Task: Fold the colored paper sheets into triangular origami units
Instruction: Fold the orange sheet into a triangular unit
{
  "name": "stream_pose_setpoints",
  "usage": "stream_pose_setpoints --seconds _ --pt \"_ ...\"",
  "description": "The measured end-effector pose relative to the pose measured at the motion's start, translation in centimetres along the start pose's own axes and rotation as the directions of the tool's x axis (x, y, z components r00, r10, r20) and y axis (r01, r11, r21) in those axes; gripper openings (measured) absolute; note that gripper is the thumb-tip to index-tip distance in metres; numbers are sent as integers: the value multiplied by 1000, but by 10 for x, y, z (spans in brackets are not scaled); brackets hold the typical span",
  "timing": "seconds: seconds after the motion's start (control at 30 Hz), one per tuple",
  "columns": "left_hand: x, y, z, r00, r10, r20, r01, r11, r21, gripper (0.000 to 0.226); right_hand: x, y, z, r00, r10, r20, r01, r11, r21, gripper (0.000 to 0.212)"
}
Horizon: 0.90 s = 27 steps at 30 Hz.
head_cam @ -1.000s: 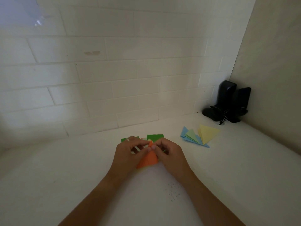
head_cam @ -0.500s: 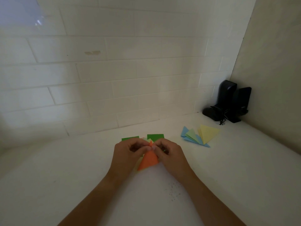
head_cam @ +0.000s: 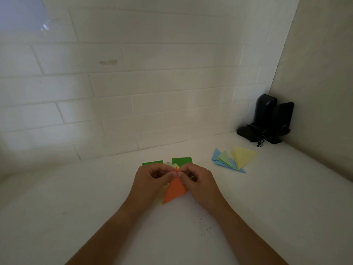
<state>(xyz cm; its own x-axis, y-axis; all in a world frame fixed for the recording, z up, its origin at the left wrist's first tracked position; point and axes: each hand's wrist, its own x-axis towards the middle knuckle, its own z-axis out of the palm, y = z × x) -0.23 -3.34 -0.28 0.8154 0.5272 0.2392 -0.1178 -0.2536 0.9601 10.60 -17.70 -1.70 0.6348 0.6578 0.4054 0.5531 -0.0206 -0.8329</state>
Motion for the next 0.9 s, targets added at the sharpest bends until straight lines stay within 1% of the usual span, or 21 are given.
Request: stream_pose_setpoints --seconds 0.2,0.37,0.47,0.57,0.67,0.8,0.9 --pt "1 -2 0 1000 14 14 -15 999 52 9 0 0 0 1000 16 -4 -16 1000 -8 15" --pt "1 -1 0 1000 10 16 -10 1000 20 13 0 -1 2 999 35 -4 -35 999 -2 18" --pt "1 0 0 999 9 33 -8 1000 -17 14 1 -1 2 998 54 -12 -54 998 21 10" --pt "1 -1 -1 999 9 53 -8 999 -31 13 0 -3 2 999 38 5 -38 999 18 10" --pt "2 -3 -2 998 17 60 -19 999 30 14 0 -3 2 999 26 20 -26 1000 1 14" --pt "3 -5 2 998 42 37 -48 983 177 21 0 -4 2 999 22 37 -21 1000 -21 16" --pt "3 -3 0 998 47 33 -53 982 183 22 -1 -7 2 998 14 58 -13 1000 -21 18"
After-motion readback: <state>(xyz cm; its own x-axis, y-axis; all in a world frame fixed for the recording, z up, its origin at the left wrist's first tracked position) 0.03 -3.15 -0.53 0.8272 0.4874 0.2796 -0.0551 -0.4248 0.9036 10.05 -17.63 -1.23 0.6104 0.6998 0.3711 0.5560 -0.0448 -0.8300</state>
